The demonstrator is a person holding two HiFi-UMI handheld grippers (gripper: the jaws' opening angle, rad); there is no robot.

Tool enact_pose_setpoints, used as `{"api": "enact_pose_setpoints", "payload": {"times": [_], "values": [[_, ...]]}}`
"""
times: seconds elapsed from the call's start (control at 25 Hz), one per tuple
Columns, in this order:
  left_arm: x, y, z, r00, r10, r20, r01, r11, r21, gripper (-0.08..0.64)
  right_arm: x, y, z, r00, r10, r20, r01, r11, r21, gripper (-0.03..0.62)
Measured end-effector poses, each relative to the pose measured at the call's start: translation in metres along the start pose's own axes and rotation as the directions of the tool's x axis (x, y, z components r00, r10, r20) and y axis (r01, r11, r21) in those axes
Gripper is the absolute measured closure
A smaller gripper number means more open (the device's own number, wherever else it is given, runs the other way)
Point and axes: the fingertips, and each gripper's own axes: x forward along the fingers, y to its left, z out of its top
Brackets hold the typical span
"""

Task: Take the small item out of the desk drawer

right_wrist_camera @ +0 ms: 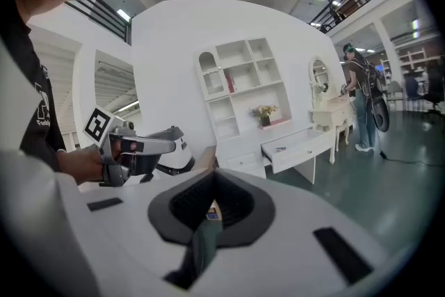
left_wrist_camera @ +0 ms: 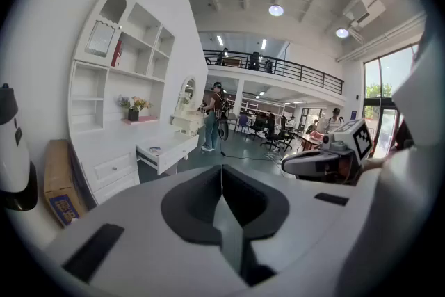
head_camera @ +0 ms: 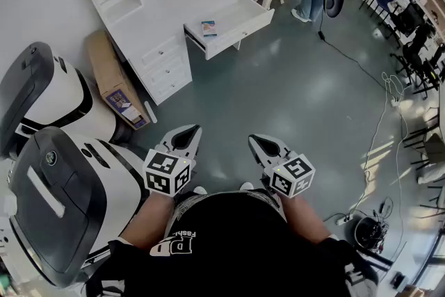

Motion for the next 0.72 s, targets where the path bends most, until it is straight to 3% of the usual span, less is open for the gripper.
{"api": "enact_pose_setpoints", "payload": {"times": [0.48,0.72], "values": [[-0.004,0.002,-0.001,1.0,0.001,0.006,-0.001,1.0,0.004,0.545,0.002,0.012,-0.004,1.0,0.024,-0.002,-0.024,1.0,-0.02,0.586],[-0.009,0.005,0.0,1.0,-0.008,0.008,0.008,1.0,0.005,0.545,0.004,0.022,0.003,0.998,0.048,0.039,-0.049,0.999,0.017,0.584]]}}
